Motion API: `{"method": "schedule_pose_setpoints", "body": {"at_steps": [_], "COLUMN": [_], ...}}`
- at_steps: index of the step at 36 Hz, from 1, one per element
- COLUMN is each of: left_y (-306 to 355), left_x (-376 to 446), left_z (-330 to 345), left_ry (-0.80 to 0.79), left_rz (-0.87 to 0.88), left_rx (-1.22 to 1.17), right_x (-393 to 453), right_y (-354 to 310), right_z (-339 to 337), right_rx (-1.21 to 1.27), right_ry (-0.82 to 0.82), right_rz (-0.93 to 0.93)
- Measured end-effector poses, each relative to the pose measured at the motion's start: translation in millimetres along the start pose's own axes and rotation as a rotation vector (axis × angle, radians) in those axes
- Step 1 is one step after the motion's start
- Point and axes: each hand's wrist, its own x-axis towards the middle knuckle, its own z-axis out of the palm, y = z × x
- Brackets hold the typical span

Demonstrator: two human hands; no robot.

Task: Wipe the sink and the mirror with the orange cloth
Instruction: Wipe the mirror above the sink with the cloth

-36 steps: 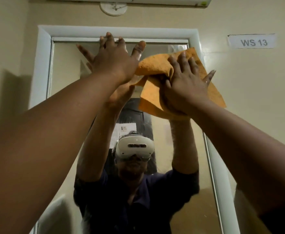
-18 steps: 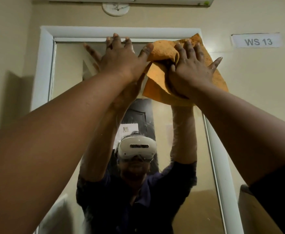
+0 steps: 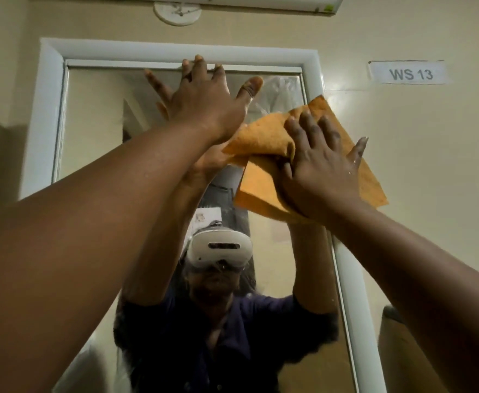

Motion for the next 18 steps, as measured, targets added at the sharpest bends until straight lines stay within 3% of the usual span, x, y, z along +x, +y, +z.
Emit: {"method": "schedule_pose_setpoints", "body": {"at_steps": [6, 18], "left_y": [9.8, 16.2], "left_x": [1.8, 4.3], "left_z": [1.7, 0.6], "left_ry": [-0.012, 0.001], "left_rz": [0.02, 0.058], "left_rx": [-0.008, 0.011], "right_x": [-13.4, 62.8], "right_y": [3.3, 0.9], "right_z": [4.7, -14.3], "right_rx": [-0.013, 0.015], "right_ry": [-0.023, -0.021], "right_rz": [-0.017, -0.017]}}
